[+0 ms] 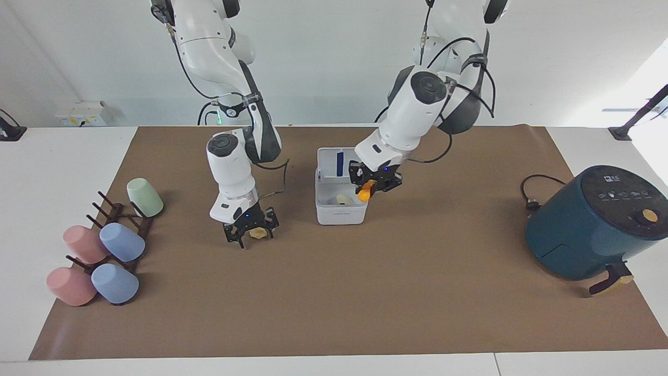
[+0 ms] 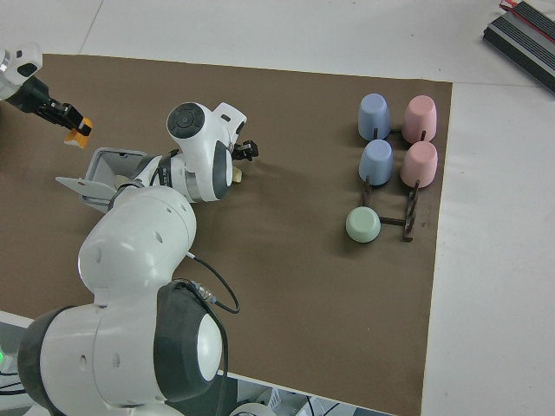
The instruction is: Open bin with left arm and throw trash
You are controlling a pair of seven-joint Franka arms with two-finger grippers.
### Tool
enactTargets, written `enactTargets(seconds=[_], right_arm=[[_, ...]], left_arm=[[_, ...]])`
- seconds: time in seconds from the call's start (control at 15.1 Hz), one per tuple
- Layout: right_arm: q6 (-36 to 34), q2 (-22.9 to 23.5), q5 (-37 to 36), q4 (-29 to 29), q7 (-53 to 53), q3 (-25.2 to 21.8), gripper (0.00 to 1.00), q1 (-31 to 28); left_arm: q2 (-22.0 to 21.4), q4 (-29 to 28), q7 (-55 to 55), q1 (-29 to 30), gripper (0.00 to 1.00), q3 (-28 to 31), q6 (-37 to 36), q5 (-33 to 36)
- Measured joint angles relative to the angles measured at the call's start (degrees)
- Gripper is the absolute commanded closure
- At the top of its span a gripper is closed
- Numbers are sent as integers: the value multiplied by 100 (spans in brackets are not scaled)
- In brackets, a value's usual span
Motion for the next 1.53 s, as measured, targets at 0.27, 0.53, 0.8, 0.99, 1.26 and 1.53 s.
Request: enactTargets(seconds=[0.27, 0.53, 0.8, 0.99, 1.26, 1.53], right_arm=[[-209, -65, 0, -4, 0, 2, 100, 58], [-840, -266, 1, -5, 1, -1, 100, 52], [-1128, -426, 6, -6, 149, -22, 100, 24], [-1261, -476, 6, 30, 643, -18, 100, 29], [-1874, -553, 6, 498, 1121, -12, 100, 33], [-2727, -598, 16, 1351, 2441, 234, 100, 208]], left_arm=[[33, -407, 127, -204, 100, 1, 434, 0], [35, -778, 241, -311, 1, -3, 726, 0], [34, -808, 243, -339, 0, 1, 743, 0], [16, -782, 241, -322, 0, 32, 727, -34], [-40, -358, 155, -43, 0, 178, 340, -142], [-166, 250, 276, 1280, 0, 250, -629, -50]])
